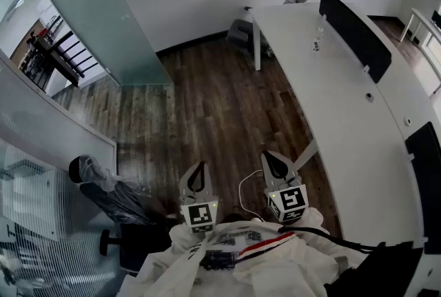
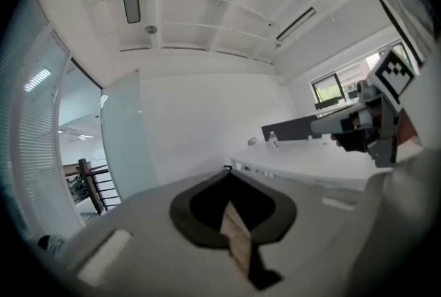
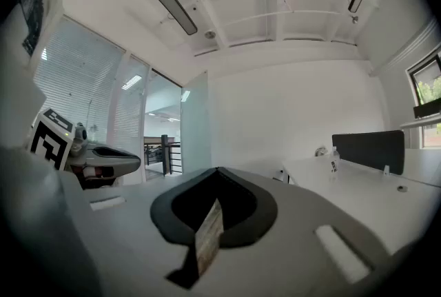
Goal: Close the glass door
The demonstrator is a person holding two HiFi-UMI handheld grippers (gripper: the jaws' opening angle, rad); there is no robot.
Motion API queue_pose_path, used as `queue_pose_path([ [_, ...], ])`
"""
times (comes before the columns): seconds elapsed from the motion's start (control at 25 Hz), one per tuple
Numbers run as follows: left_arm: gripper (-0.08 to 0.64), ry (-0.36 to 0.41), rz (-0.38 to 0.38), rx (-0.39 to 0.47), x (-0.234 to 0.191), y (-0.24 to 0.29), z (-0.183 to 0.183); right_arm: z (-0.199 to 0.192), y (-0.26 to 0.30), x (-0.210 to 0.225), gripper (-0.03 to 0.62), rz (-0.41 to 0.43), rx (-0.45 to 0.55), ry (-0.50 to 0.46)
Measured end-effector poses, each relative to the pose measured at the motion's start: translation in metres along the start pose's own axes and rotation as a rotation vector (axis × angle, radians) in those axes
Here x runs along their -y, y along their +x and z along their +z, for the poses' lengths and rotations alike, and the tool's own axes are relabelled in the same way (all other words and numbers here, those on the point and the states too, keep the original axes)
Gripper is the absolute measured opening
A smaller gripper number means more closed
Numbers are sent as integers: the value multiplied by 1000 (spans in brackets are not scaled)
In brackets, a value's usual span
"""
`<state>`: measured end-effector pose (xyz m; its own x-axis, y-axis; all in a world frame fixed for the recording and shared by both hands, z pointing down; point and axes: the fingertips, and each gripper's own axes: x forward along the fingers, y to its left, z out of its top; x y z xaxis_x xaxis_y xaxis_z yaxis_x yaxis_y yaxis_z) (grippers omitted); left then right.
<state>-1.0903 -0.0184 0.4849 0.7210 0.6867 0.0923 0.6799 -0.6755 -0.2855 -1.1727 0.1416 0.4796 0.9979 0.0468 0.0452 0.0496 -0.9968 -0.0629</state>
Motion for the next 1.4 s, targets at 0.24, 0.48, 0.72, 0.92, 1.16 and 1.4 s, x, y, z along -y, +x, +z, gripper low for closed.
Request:
queue_pose_path([
  [0.24,2,18,-9,-21,5,4,-7,-10,3,6,3,2,-17,7],
  [0.48,2,0,-20,-55,-8,45,-19,-11,49,9,3,51,21,27],
  [0.72,2,-9,-16,-67,-66,120,-51,-23,144,13,3,27,-34,23],
  [0.92,2,-11,-17,-58,-130,183,-41,-12,235,9,3,32,-70,24],
  [1.16,2,-22,-26,-53,-188,246,-42,2,327,8,3,34,-87,27],
  [1.4,2,-14,-49,-27,-229,298,-42,10,396,6,3,31,-75,12],
])
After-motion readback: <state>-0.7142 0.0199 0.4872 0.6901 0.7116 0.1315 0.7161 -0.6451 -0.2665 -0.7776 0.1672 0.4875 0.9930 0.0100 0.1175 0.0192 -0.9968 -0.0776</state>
